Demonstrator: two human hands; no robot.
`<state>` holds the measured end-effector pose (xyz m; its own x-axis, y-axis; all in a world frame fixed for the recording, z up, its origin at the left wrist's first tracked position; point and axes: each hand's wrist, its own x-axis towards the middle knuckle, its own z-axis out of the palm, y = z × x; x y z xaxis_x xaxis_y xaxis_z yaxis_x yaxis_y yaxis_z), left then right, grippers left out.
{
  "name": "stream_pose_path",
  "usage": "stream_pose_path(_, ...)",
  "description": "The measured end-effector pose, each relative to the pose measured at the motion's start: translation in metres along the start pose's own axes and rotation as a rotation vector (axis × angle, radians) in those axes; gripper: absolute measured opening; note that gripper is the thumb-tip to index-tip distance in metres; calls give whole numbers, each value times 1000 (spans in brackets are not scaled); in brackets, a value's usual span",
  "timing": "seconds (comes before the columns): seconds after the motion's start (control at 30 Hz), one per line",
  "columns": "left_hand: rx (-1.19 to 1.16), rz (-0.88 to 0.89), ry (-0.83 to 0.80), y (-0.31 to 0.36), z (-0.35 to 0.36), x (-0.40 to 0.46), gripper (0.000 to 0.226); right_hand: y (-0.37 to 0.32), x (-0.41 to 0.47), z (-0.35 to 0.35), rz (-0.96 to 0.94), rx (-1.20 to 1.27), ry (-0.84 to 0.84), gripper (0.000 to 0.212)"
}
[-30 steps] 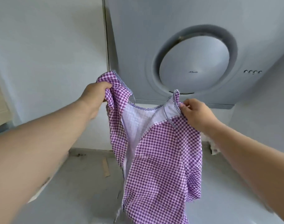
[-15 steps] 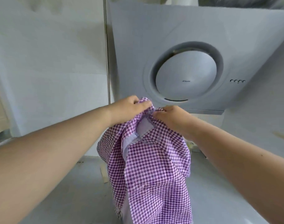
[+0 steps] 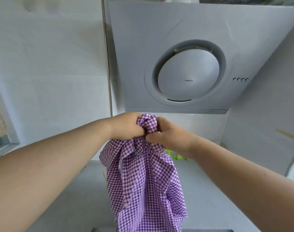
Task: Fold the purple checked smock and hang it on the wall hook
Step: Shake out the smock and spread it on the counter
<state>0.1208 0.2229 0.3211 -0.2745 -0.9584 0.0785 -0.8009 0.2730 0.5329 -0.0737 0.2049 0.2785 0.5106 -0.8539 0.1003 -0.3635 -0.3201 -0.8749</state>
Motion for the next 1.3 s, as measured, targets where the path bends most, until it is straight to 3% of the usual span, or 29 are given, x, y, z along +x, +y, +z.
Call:
stream_pose_path(0.1, -8, -36, 25, -8, 2, -4, 11, 14, -13, 9, 50, -309, 2, 46)
stream_pose_path(0.23, -47, -71, 61, -20, 6, -5, 15, 36, -28, 22, 128, -447, -171, 12)
stream_pose_path(0.43, -34, -156, 82, -44, 6, -9, 23, 72, -45, 16, 257, -887, -475, 38)
stream_pose_path(0.67, -21, -195, 22, -60, 25, -16, 22, 72, -69, -65, 777, -1491, -483, 70)
stream_pose_path(0.73, -88, -173, -28, -50, 33, -19, 22, 71, -74, -57, 622, -1461, -366, 86)
stream_pose_path(0.8, -132, -128, -88, -33, 46, -23, 16, 71, -76, -33, 354, -1104, -152, 90)
stream_pose_path(0.87, -157, -98, -160, -16, 60, -25, 14, 76, -77, -5, 225, -683, -8, 69)
stream_pose_path(0.93, -139, -54, -203, 0, 76, -28, 20, 83, -80, 15, 192, -580, 108, 28)
stream_pose_path(1.03, 42, -39, -185, 11, 87, -34, 66, 96, -95, 22, 256, -502, 153, 26)
stream_pose_path(1.1, 110, -168, -225, 4, 89, -36, 97, 107, -108, 12, 305, -507, 107, 29)
stream_pose_path(1.13, 87, -256, -264, -1, 88, -37, 100, 113, -112, 7, 325, -542, 79, 31)
stream_pose_path(1.2, -35, -397, -310, -10, 90, -42, 81, 125, -123, -6, 360, -588, 46, 33)
stream_pose_path(1.3, -161, -442, -325, -14, 97, -52, 32, 145, -145, -26, 400, -599, 12, 36)
